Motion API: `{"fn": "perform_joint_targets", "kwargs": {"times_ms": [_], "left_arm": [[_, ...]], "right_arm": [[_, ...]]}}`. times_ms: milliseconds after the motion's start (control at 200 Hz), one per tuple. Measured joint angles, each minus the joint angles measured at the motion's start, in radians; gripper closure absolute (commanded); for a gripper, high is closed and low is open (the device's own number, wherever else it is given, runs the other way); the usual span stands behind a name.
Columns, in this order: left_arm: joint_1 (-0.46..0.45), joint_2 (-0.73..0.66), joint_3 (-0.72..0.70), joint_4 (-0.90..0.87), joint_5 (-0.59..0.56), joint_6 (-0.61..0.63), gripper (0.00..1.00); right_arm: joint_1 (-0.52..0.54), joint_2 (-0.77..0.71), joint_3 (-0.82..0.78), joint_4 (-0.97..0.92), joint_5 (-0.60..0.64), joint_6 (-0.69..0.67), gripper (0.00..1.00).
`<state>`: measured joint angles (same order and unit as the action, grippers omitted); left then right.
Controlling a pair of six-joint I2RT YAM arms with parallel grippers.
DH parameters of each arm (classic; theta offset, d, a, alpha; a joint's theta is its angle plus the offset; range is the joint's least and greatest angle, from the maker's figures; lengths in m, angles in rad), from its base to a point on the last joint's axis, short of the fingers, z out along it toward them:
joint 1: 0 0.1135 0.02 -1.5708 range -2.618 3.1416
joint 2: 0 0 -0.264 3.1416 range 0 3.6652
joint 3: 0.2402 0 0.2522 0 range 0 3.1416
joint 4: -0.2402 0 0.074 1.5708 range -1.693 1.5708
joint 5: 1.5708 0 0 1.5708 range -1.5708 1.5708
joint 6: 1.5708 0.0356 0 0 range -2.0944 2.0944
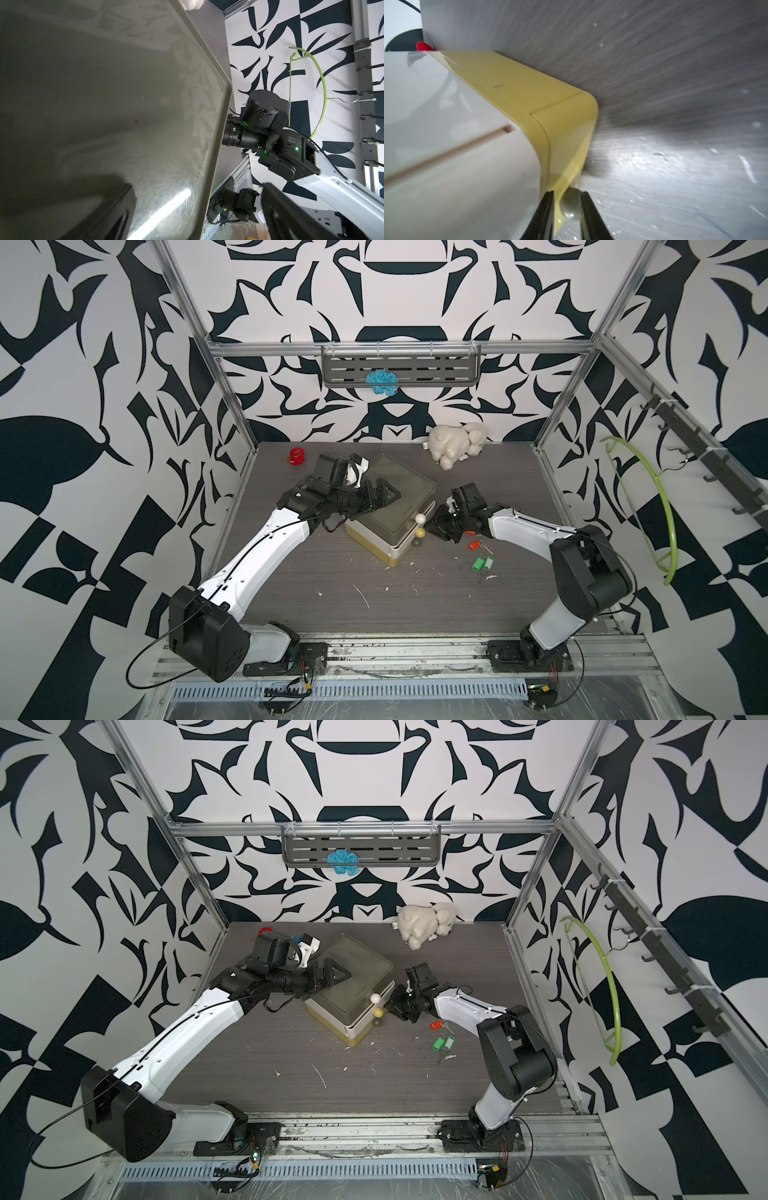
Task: Take the keys out of the drawer
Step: Close the drawer in the storage box.
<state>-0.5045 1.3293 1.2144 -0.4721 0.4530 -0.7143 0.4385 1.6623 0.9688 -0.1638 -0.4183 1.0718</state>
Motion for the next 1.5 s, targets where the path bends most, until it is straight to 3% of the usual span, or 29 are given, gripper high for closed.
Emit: {"fn": "perform_joint_targets", "kwargs": {"times_ms": [195, 560, 1230, 1505], "left_arm": [[0.000, -0.076, -0.047, -0.007, -0.004, -0.010, 0.01], [0.000, -0.085, -0.047, -0.023, -0.004, 0.001, 0.01], [0.000, -0.083, -0.041, -0.034, -0.002, 0.034, 0.01], [0.000, -0.085, -0.041, -0.033, -0.003, 0.034, 0.01]], "right_arm": [[0.036, 0.035, 0.000, 0.008, 0.012, 0.049, 0.73], [0.060, 0.064, 0.012, -0.014, 0.035, 0.080, 0.73], [0.058, 0.005, 0.021, 0.014, 0.104, 0.093, 0.74], [0.055, -0.109, -0.023, 0.070, 0.109, 0.097, 0.71]]}}
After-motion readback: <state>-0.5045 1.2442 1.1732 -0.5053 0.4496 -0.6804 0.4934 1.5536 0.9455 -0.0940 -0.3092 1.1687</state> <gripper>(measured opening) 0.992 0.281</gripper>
